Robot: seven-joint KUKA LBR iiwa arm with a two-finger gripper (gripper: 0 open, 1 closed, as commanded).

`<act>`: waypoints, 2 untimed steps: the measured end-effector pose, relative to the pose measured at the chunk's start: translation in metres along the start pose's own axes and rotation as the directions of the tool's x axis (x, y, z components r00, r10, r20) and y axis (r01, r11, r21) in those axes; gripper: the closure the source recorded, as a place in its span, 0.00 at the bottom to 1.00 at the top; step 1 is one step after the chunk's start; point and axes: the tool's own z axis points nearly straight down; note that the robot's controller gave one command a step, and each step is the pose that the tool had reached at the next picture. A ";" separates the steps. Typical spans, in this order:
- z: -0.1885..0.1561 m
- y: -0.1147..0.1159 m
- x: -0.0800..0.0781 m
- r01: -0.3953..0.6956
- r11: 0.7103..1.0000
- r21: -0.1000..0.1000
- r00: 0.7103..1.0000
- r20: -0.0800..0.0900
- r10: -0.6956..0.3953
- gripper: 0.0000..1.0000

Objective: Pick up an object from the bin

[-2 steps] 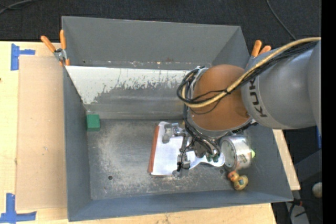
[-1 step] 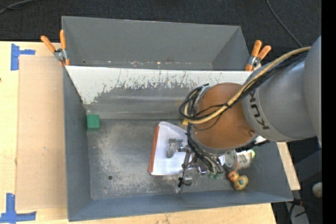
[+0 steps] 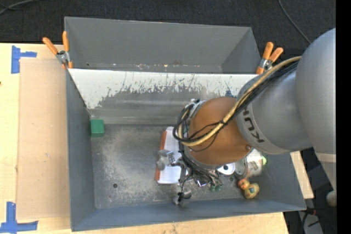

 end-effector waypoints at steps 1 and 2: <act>0.001 -0.009 -0.003 0.066 0.998 -0.005 0.998 -0.022 -0.066 1.00; 0.000 -0.009 -0.002 0.065 0.998 -0.005 0.998 -0.023 -0.065 1.00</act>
Offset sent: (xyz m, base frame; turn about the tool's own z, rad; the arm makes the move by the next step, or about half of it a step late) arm 0.0000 0.0000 0.0000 0.0000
